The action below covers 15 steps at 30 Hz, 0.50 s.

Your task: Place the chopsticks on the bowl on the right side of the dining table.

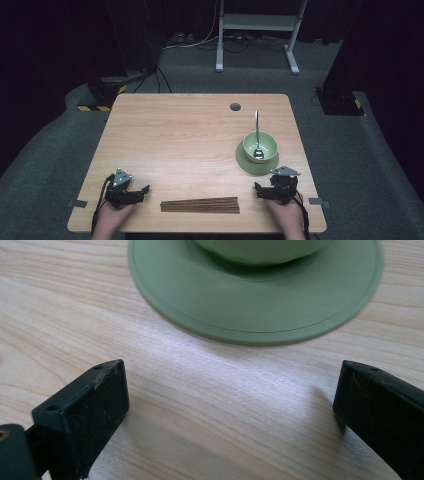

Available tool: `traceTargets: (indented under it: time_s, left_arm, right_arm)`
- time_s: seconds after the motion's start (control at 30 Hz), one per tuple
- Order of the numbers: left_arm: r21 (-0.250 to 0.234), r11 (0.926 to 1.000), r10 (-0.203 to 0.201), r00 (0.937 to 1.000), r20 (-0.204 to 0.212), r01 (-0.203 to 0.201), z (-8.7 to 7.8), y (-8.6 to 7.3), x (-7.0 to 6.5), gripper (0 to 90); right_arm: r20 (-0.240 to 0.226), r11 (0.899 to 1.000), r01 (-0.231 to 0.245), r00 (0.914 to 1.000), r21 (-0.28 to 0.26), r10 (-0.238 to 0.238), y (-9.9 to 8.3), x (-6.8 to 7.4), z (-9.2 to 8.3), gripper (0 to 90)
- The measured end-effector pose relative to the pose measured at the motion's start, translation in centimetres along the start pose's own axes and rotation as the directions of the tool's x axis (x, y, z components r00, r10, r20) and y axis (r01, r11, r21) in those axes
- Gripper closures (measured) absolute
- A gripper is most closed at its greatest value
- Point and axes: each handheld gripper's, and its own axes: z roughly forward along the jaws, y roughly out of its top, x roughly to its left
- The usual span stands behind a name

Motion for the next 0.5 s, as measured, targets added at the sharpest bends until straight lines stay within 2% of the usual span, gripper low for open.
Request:
traceTargets:
  time_s: [0.13, 0.27, 0.33, 0.47, 0.5]
  left_arm:
    - [-0.001, 1.0, 0.003, 1.0, 0.006, -0.003, 0.0, 0.0, 0.1, 16.5]
    - [-0.007, 1.0, 0.004, 0.9999, -0.012, -0.004, -0.1, -0.1, -0.1, 18.4]
    - [-0.005, 1.0, 0.0, 1.0, -0.009, 0.0, -0.1, -0.1, 0.0, 18.5]
    - [-0.007, 1.0, -0.004, 1.0, -0.006, 0.004, 0.1, 0.1, 0.2, 19.3]
    - [-0.006, 0.9999, -0.01, 0.9999, -0.009, 0.01, 0.1, 0.1, 0.2, 19.3]
  right_arm:
    - [0.013, 0.999, 0.022, 0.9997, -0.03, -0.021, 0.2, 0.0, -0.7, 1.5]
    - [0.0, 0.999, 0.016, 0.9999, -0.051, -0.016, 0.3, 0.0, -1.1, 1.6]
    - [-0.007, 0.998, 0.01, 0.9999, -0.058, -0.01, 0.0, 0.1, -1.2, 1.6]
    - [-0.02, 0.997, 0.064, 0.9976, -0.052, -0.066, -0.3, 0.6, -1.3, 1.5]
    - [-0.02, 0.997, 0.064, 0.9976, -0.052, -0.066, -0.3, 0.6, -1.3, 1.5]
